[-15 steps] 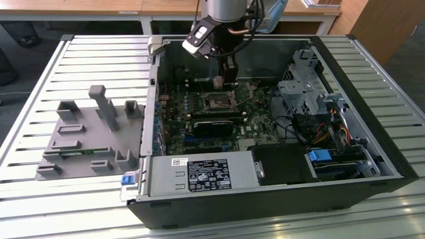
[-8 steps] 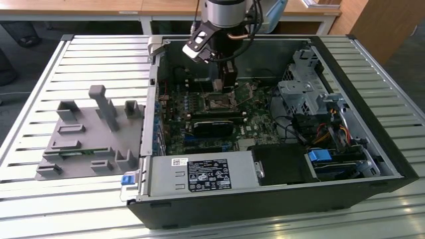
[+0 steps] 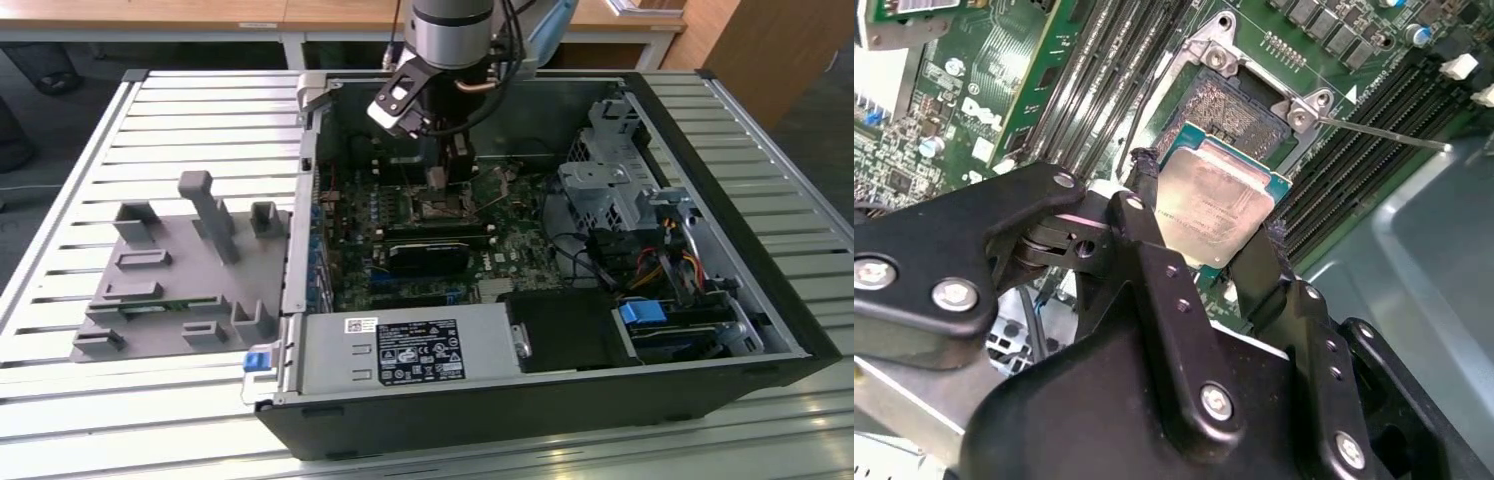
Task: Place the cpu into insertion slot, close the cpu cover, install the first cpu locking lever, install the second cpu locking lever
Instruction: 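Place the cpu into insertion slot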
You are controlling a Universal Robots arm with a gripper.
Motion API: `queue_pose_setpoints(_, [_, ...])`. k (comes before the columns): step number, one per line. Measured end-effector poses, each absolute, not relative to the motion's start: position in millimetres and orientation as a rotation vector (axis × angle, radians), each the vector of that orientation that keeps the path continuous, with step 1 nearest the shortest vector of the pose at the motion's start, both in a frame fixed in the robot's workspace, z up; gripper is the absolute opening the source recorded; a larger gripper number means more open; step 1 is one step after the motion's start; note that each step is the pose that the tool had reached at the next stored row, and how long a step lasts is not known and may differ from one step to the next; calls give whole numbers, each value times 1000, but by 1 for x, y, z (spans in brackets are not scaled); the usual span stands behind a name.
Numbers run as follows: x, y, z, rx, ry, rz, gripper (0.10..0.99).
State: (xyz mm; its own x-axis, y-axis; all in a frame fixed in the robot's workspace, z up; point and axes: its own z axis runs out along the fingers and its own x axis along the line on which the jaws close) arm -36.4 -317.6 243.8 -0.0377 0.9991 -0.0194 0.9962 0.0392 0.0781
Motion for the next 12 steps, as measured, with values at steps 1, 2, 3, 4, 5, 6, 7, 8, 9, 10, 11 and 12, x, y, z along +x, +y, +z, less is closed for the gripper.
queue_pose_setpoints(1, [-37, -318, 242, 2134, 2211, 66, 541])
queue_pose_setpoints(2, [-37, -317, 240, 2138, 2207, 65, 541])
queue_pose_setpoints(3, [-38, -317, 239, 2142, 2202, 65, 541])
queue_pose_setpoints(4, [-38, -317, 238, 2146, 2199, 65, 541])
queue_pose_setpoints(5, [-39, -317, 237, 2149, 2195, 65, 541])
queue_pose_setpoints(6, [-40, -317, 236, 2152, 2193, 65, 541])
queue_pose_setpoints(7, [-40, -317, 235, 2153, 2191, 65, 541])
queue_pose_setpoints(8, [-40, -317, 234, 2155, 2189, 64, 541])
queue_pose_setpoints(9, [-40, -317, 233, 2159, 2185, 64, 541])
queue_pose_setpoints(10, [-40, -317, 232, 2165, 2179, 64, 541])
queue_pose_setpoints(11, [-40, -317, 231, 2171, 2173, 64, 541])
queue_pose_setpoints(12, [-41, -317, 230, 2176, 2168, 63, 541])
